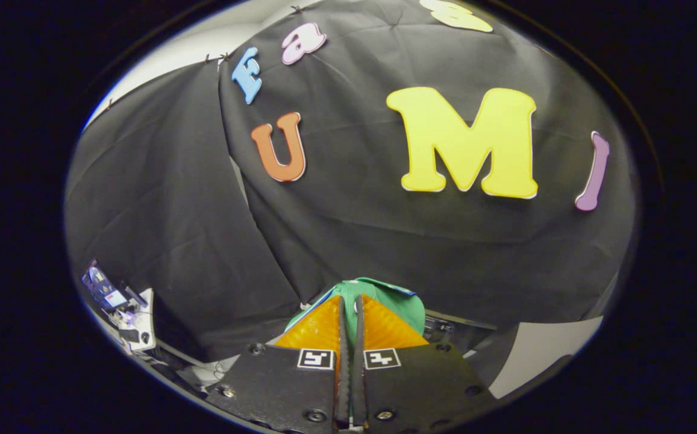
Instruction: Put the clothes into the washing machine and then close the washing machine lid.
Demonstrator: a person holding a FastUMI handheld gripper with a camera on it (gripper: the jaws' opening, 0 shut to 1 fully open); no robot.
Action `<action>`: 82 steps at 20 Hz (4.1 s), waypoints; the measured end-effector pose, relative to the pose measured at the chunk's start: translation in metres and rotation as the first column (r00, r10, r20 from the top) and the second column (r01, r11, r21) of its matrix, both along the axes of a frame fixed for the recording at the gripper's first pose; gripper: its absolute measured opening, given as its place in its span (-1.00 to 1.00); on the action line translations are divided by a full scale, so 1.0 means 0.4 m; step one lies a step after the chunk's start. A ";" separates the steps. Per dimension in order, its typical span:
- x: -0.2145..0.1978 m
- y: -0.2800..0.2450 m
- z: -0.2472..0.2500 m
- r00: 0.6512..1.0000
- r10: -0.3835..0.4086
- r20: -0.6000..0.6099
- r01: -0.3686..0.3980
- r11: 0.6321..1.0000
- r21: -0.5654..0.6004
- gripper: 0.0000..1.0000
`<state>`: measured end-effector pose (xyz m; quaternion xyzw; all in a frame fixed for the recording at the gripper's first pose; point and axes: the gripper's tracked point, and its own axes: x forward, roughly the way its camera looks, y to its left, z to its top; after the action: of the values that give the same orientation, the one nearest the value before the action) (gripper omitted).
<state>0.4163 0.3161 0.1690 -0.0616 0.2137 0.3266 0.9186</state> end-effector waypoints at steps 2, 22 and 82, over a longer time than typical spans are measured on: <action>0.005 0.005 -0.041 1.000 -0.002 -0.025 0.002 1.000 -0.010 -0.89; 0.130 -0.058 -0.555 0.900 -0.262 -0.349 0.237 0.965 -0.111 -0.89; 0.611 0.010 -0.302 0.945 -0.323 -0.055 0.326 0.944 0.057 0.94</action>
<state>0.6606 0.3202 0.0480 0.0117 0.2308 0.1788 0.9564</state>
